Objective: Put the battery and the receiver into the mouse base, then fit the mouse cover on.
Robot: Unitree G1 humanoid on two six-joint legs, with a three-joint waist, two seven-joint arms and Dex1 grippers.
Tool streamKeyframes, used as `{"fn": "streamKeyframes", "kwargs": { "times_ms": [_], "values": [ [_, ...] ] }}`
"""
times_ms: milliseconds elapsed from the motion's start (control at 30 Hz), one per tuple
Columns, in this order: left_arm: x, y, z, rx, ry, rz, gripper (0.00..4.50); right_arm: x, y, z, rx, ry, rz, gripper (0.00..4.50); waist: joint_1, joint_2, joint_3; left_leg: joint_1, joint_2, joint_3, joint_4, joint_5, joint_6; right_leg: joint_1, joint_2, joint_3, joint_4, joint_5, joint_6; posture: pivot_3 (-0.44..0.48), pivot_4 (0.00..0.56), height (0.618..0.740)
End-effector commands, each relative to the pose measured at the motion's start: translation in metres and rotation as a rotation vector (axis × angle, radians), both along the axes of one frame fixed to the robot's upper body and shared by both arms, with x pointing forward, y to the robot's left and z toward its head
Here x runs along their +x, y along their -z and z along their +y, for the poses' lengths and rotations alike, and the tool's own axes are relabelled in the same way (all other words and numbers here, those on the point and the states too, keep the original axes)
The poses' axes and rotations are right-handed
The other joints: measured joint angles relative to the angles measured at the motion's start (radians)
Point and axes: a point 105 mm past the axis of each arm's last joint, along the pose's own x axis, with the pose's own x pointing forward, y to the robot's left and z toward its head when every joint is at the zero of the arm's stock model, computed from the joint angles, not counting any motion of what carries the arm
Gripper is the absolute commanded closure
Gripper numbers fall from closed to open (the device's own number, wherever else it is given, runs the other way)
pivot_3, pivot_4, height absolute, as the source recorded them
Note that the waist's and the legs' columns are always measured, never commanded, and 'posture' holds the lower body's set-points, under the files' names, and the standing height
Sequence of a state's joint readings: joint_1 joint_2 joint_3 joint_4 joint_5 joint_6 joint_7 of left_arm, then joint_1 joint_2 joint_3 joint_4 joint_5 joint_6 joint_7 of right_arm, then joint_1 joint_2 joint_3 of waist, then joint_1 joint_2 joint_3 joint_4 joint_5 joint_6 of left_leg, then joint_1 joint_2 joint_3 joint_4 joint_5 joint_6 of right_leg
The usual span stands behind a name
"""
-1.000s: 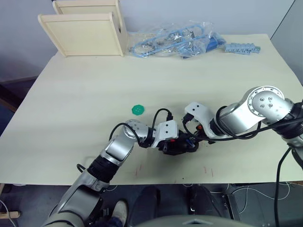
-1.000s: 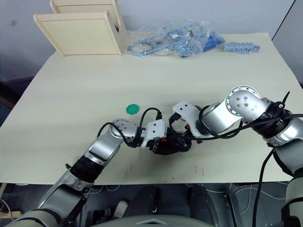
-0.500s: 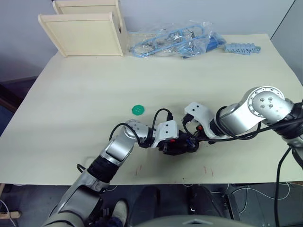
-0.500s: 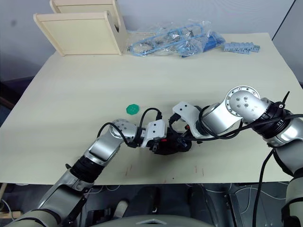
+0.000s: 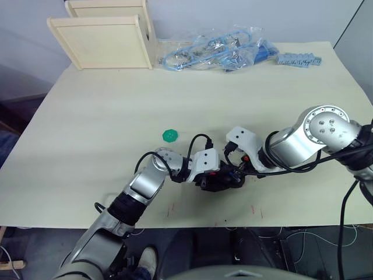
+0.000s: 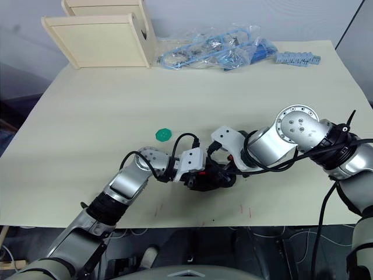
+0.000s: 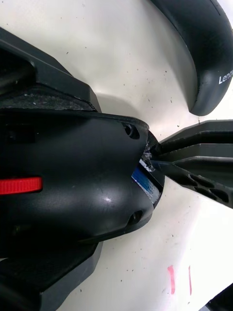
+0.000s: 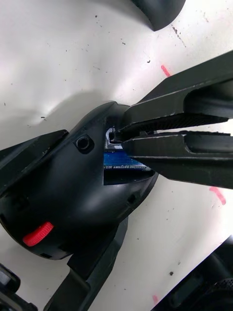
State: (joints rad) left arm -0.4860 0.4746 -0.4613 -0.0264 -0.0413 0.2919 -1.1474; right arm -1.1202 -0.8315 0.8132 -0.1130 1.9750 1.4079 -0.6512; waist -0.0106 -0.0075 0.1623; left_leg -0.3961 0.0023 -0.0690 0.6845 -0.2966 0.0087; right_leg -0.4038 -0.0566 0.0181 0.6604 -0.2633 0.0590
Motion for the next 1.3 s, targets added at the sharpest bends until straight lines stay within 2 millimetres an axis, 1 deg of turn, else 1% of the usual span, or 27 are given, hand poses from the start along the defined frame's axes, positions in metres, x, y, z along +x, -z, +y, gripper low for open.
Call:
{"fn": "streamKeyframes", "kwargs": {
  "times_ms": [33,433,567,667,733,833,900,1033,1067,1133,1167,1300],
  "values": [
    [-0.007,0.016,0.002,0.04,0.005,0.05,1.46,0.0,0.005,-0.01,-0.053,0.012,0.007,3.84,-0.001,0.001,0.0,0.0,0.0,0.0,0.0,0.0,0.0,0.0,0.0,0.0,0.0,0.0,0.0,0.0,0.15,0.74],
    [-0.008,0.018,0.003,0.042,0.01,0.051,1.46,0.006,-0.005,-0.005,-0.039,0.008,-0.018,3.84,-0.001,0.002,0.001,-0.001,0.0,0.0,0.0,0.0,0.0,-0.001,0.0,0.0,0.0,0.0,0.0,0.0,0.15,0.74],
    [-0.008,0.018,0.004,0.044,0.012,0.051,1.46,0.005,-0.013,-0.004,-0.01,-0.004,-0.027,3.84,-0.001,0.002,0.001,-0.001,0.0,0.0,0.0,0.0,0.0,-0.001,0.0,0.0,0.0,0.0,0.0,0.0,0.15,0.74],
    [-0.009,0.019,0.004,0.046,0.014,0.05,1.46,0.0,-0.024,0.0,0.043,-0.048,-0.018,3.84,-0.001,0.002,0.001,-0.001,0.0,0.0,0.0,0.0,0.0,-0.001,0.0,0.0,0.0,0.0,0.0,0.0,0.15,0.74],
    [-0.008,0.018,0.005,0.047,0.014,0.049,1.46,-0.006,-0.031,-0.003,0.069,-0.075,-0.01,3.84,0.0,0.002,0.001,-0.001,0.0,0.0,0.0,0.0,0.0,-0.001,0.0,0.0,0.0,0.0,0.0,0.0,0.15,0.74],
    [-0.008,0.018,0.006,0.05,0.011,0.049,1.46,-0.016,-0.038,-0.012,0.099,-0.1,-0.001,3.84,0.0,0.002,0.001,-0.001,0.0,-0.001,0.0,0.0,0.0,-0.001,0.0,-0.001,-0.001,0.0,0.0,0.0,0.15,0.74],
    [-0.008,0.017,0.007,0.05,0.009,0.05,1.46,-0.02,-0.038,-0.02,0.101,-0.1,0.001,3.84,-0.001,0.002,0.001,-0.001,0.0,-0.001,-0.001,0.0,0.0,-0.001,0.0,-0.001,-0.002,0.0,0.0,0.0,0.15,0.74],
    [-0.007,0.017,0.008,0.053,0.008,0.051,1.46,-0.022,-0.04,-0.03,0.142,-0.096,-0.057,3.84,-0.001,0.002,0.001,-0.001,0.0,-0.001,-0.001,0.0,0.0,-0.001,0.001,-0.001,-0.002,0.0,0.0,0.0,0.15,0.74],
    [-0.007,0.017,0.009,0.053,0.007,0.052,1.46,-0.023,-0.04,-0.03,0.165,-0.107,-0.084,3.84,-0.001,0.002,0.001,-0.001,0.0,0.0,-0.001,0.0,0.0,-0.001,0.001,0.0,-0.001,0.0,0.0,0.0,0.15,0.74],
    [-0.007,0.017,0.01,0.056,0.009,0.052,1.46,-0.026,-0.042,-0.031,0.223,-0.117,-0.117,3.84,-0.001,0.002,0.001,-0.001,0.0,0.0,-0.001,0.0,0.0,-0.001,0.001,0.0,-0.001,0.0,0.0,0.0,0.15,0.74],
    [-0.008,0.017,0.01,0.057,0.011,0.054,1.46,-0.028,-0.043,-0.03,0.278,-0.126,-0.145,3.84,-0.001,0.002,0.001,-0.001,0.0,0.0,-0.001,0.0,0.0,-0.001,0.001,0.0,-0.001,0.0,0.0,0.0,0.15,0.74],
    [-0.011,0.017,0.011,0.06,0.019,0.059,1.46,-0.026,-0.046,-0.032,0.401,-0.179,-0.304,3.84,-0.004,0.003,0.001,-0.001,0.0,0.001,-0.001,0.0,0.0,-0.001,0.002,0.001,-0.001,0.0,0.0,0.0,0.15,0.74]
  ]
}}
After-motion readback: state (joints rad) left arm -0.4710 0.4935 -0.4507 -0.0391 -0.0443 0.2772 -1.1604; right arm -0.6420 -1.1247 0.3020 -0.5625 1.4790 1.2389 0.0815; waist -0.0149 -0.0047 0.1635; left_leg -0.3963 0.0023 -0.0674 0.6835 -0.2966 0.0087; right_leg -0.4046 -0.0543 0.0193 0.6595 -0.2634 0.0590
